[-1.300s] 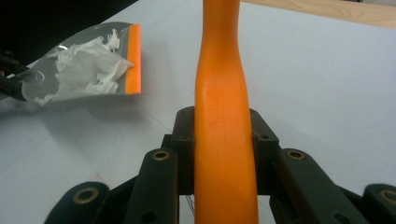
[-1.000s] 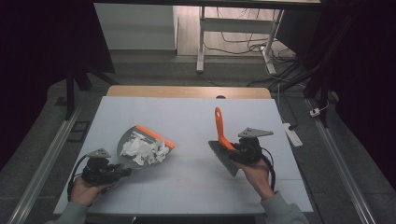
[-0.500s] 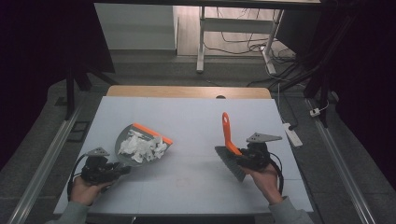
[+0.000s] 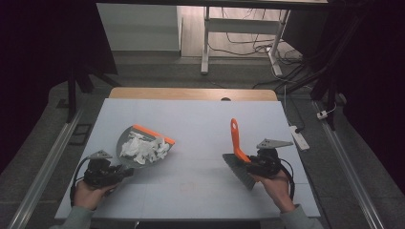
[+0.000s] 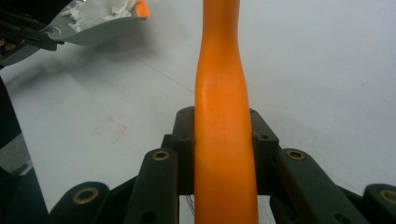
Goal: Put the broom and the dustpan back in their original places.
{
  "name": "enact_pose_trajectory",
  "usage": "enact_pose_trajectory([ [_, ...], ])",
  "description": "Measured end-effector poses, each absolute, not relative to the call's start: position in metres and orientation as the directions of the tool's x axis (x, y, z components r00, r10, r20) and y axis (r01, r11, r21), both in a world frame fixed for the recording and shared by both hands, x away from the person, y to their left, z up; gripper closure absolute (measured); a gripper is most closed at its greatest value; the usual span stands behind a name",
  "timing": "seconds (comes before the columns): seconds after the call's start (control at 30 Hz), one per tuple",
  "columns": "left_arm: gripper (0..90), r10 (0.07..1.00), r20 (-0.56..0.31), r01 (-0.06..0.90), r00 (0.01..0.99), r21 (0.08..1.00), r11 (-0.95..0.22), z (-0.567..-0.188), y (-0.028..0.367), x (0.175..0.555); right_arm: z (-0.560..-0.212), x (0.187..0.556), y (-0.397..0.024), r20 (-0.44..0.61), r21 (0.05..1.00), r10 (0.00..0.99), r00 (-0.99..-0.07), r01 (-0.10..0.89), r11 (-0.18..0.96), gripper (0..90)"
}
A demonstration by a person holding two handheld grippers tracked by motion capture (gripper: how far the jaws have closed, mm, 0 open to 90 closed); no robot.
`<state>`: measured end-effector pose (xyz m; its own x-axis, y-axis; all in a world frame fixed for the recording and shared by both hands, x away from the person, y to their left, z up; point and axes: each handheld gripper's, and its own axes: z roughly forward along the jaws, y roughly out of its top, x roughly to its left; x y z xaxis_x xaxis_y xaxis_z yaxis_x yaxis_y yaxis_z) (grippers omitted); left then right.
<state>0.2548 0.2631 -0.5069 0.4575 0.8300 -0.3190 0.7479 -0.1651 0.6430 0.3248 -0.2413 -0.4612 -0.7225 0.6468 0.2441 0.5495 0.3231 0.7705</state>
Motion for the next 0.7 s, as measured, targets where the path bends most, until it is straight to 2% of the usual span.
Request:
enact_pose_trajectory([
  [0.7,62.0,0.902,-0.293,0.776,0.317,0.628,-0.069,-0.511,0.246,0.262,-0.46,0.325,-0.244,0.272,0.759,0.632,-0.726,0.566,0.323,69.9],
])
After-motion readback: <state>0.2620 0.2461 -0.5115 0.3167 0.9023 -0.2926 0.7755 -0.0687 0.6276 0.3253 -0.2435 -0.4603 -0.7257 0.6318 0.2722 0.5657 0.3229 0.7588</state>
